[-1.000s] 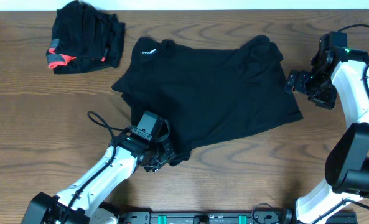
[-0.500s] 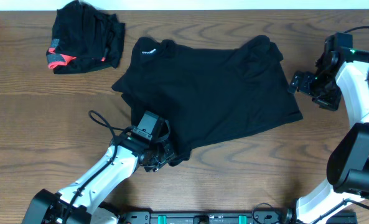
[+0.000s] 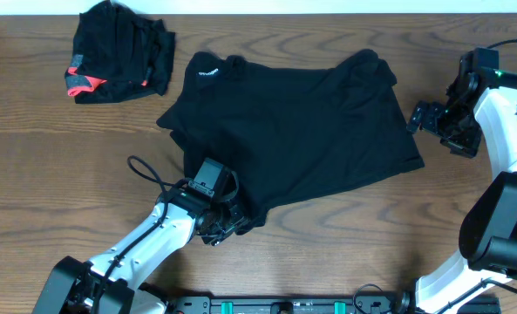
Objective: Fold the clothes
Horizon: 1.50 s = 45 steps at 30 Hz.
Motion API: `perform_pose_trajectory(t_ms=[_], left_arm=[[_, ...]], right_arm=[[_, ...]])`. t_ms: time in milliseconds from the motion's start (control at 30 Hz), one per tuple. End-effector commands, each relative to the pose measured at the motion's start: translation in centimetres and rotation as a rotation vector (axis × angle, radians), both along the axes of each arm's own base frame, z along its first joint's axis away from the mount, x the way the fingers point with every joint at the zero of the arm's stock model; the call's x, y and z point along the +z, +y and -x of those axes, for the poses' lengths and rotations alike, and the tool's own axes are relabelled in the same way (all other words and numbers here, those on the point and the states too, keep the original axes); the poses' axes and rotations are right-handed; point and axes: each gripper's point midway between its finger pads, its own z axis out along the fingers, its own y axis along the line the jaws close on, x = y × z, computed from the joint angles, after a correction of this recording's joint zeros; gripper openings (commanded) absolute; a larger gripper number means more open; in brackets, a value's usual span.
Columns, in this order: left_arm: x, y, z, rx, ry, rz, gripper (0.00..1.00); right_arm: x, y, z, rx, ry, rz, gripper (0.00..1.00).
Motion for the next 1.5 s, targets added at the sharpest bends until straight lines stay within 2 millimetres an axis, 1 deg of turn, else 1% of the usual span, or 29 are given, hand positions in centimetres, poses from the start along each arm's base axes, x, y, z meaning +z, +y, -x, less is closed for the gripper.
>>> perform_pose_trajectory(t_ms=[0,167,367,500,700,867,1133,1300,1467], left_arm=[[-1.0,0.9,0.5,-0.003,0.015,-0.054,0.58],[-1.1,1.1,0.3,0.001,0.003,-0.066,0.58],[-1.3,1.3,0.6,0.001,0.012,-0.069,0.58],[-1.6,1.4,1.0,0.003,0.022,-0.072,0.58],[-1.5,1.4,0.9,0.004,0.019,-0.071,0.58],[-1.6,1.4,0.9,0.004,0.020,-0.072,0.58],[-1.6,1.4,0.9,0.004,0.020,-0.073,0.58],[-1.6,1.4,0.9,0.004,0.020,-0.073,0.58],[-1.6,1.4,0.9,0.003,0.020,-0.073,0.58]], right_arm=[[-0.4,-0.2,0.2,-0.008,0.009,-0.003,0.99],[-0.4,-0.2,0.3,-0.009,0.013,-0.003,0.99],[-0.6,-0.1,0.3,-0.006,0.014,-0.004,0.99],[-1.2,0.0,0.5,-0.005,0.018,-0.004,0.99],[-2.3,0.4,1.1,-0.005,0.034,-0.019,0.99],[-2.3,0.9,0.9,-0.002,0.021,-0.051,0.99],[-2.3,0.7,1.1,-0.027,0.030,-0.053,0.99],[-2.5,0.9,2.1,-0.037,0.067,-0.062,0.99],[-4.0,1.1,3.4,-0.089,0.105,-0.067,0.99]])
